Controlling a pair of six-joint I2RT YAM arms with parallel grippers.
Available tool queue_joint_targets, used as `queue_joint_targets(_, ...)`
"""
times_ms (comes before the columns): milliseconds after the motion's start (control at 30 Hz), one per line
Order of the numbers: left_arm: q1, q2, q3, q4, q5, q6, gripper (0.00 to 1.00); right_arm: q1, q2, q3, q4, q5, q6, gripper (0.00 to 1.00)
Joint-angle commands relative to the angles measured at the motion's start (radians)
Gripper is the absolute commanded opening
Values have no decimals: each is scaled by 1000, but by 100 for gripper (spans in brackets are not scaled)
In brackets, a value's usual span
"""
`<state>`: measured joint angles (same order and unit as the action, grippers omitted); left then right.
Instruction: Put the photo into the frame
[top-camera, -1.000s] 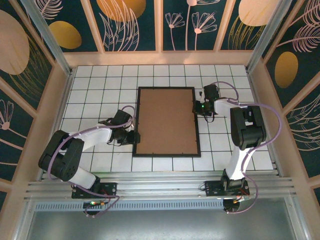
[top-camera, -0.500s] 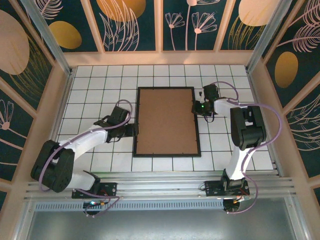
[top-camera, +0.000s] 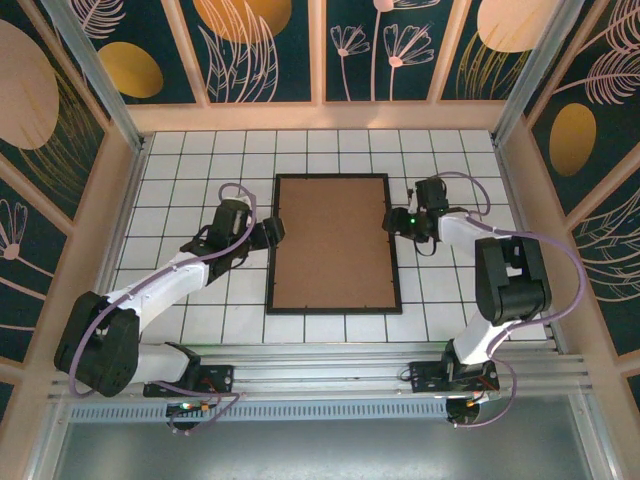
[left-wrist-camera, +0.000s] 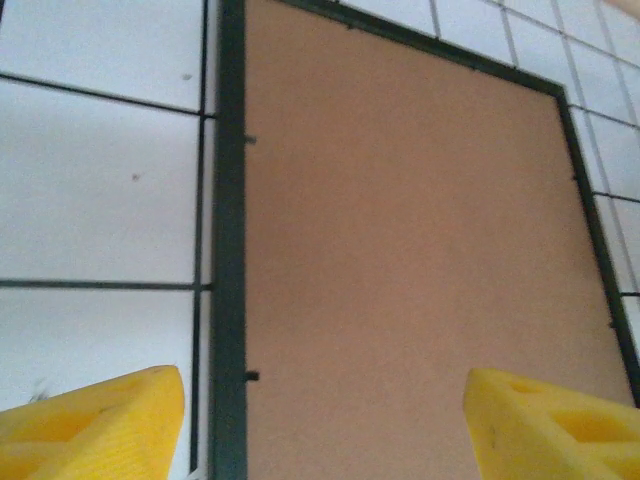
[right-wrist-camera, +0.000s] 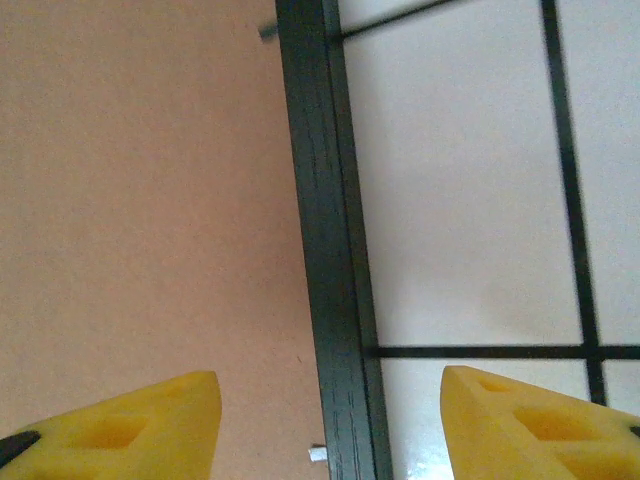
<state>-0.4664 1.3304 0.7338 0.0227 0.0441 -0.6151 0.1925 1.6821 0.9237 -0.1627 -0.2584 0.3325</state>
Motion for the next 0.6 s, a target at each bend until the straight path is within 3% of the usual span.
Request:
queue_joint_targets(0,5,-4,9,97,29,-24,78,17,29,-21,39,-42,34,60)
queue_joint_targets(133,5,-16,6,121,41,-11,83,46,60,-15,86,-102,73,59)
queue_joint_targets(367,-6,37,27,164,127,-17,77,96,168,99,205,-220,161,54)
queue_joint_targets(567,-117,89,37,250,166,68,76,94,265,278,216,-283,186,53)
